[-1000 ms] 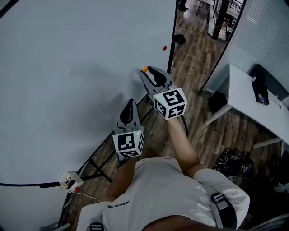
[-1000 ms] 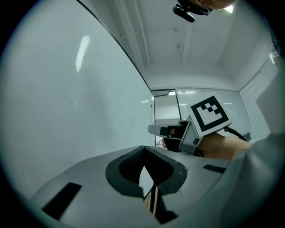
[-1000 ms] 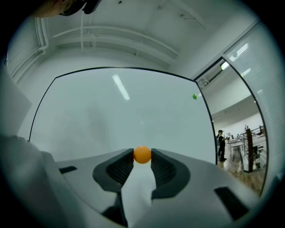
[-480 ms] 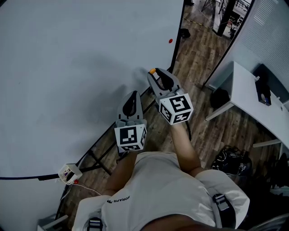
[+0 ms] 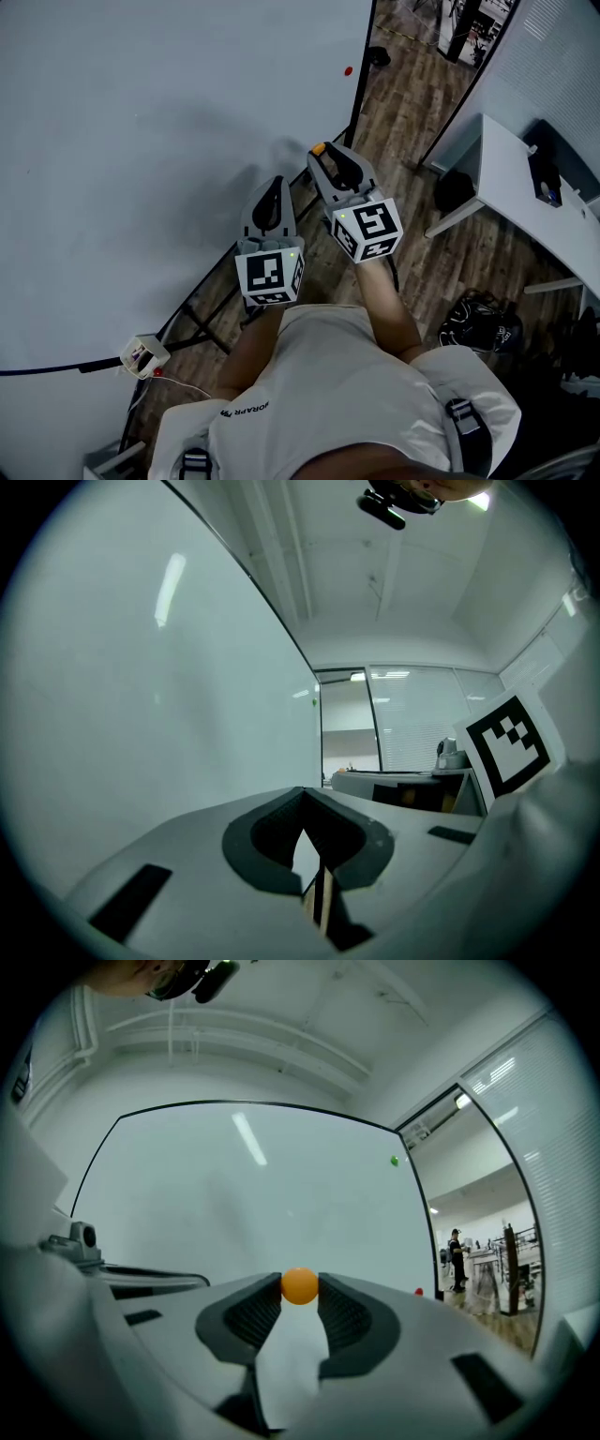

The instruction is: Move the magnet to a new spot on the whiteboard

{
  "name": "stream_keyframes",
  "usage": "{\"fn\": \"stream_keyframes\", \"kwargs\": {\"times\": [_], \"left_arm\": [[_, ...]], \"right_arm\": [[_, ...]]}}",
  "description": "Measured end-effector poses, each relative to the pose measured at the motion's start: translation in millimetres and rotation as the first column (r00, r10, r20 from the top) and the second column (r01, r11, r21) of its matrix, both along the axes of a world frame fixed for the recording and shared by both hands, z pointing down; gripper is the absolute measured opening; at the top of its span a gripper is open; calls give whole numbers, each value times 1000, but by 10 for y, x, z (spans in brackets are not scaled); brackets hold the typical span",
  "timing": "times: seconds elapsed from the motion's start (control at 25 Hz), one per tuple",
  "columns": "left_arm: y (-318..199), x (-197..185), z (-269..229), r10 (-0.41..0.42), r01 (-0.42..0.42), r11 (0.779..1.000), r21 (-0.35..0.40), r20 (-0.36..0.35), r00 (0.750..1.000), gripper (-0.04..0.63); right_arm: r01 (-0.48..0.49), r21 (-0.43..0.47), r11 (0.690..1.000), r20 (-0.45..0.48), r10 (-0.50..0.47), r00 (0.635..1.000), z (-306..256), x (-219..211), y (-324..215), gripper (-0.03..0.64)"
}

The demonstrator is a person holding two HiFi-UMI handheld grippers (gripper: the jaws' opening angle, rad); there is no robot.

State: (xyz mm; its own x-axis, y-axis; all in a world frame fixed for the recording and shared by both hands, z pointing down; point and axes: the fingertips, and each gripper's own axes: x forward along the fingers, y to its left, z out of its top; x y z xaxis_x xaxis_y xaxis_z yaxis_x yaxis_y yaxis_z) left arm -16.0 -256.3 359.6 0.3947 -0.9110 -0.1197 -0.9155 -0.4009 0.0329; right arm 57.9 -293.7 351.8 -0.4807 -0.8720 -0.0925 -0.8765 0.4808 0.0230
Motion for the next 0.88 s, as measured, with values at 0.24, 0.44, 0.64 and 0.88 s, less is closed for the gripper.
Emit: {"fn": "stream_keyframes", "kwargs": {"times": [0.24,0.44,0.64,0.88], "left_arm": [[-1,-29,54,-9,9,1000,-11,6,1000,0],[-7,-16,80,-3,3,1000,-10,9,1000,0],[5,-8,86,-7,7,1000,-11,10,1000,0],[3,-5,116,-12,12,1000,-17,16,1000,0]], "right_arm": [[1,-3,1000,1,-1,1000,125,-45,90,129],[-4,-13,1000,3,4,1000,199,-69,141,129],[-9,-2,1000,4,9,1000,209,-83,238,129],[-9,1,1000,7,9,1000,227,-83,273,129]]}}
